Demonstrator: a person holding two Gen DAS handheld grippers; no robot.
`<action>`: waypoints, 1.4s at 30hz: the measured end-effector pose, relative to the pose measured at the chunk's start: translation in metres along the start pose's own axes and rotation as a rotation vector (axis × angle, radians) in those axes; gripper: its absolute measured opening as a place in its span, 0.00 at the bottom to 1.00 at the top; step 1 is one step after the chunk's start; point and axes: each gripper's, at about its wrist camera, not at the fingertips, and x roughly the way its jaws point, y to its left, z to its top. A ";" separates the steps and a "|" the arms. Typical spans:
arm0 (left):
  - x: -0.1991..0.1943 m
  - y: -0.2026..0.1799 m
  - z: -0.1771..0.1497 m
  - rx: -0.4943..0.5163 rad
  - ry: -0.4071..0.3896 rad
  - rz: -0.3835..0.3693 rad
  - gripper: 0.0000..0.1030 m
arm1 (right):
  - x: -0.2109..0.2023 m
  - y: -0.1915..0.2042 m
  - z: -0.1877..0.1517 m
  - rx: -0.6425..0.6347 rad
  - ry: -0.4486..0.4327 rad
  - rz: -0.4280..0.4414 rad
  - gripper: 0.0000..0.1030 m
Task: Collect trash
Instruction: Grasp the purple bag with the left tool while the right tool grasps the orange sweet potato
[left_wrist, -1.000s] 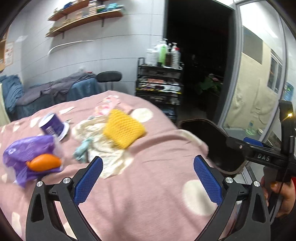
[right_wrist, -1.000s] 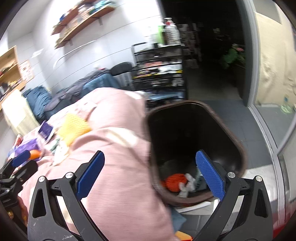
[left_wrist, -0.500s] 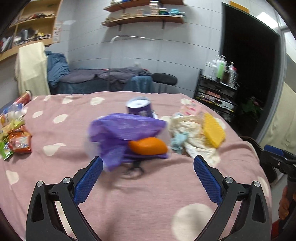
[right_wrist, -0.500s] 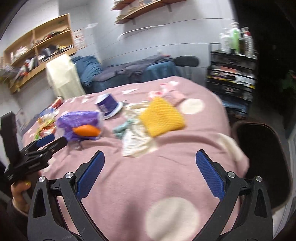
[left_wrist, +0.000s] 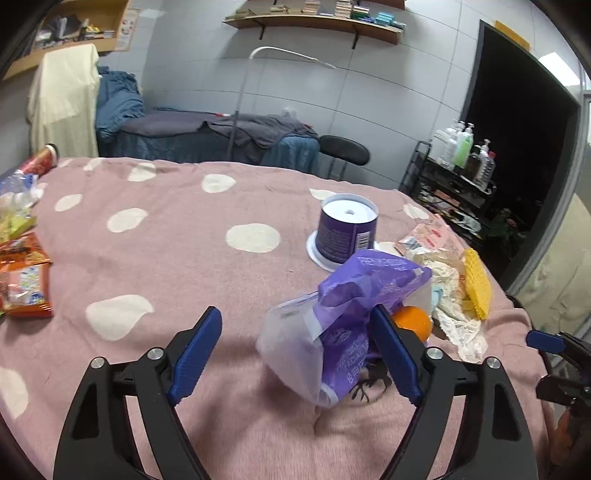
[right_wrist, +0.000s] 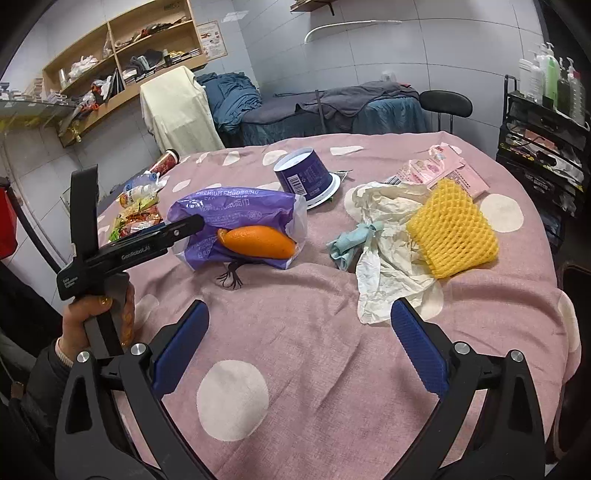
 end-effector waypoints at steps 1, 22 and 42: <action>0.003 0.001 0.000 -0.002 0.007 -0.039 0.69 | 0.003 0.002 0.001 -0.009 0.009 -0.003 0.95; -0.045 -0.049 -0.029 0.040 0.029 -0.195 0.17 | 0.030 0.036 0.016 -0.158 -0.017 -0.017 0.95; -0.069 -0.070 -0.045 0.065 0.031 -0.305 0.16 | 0.023 0.031 -0.010 -0.228 0.056 -0.003 0.48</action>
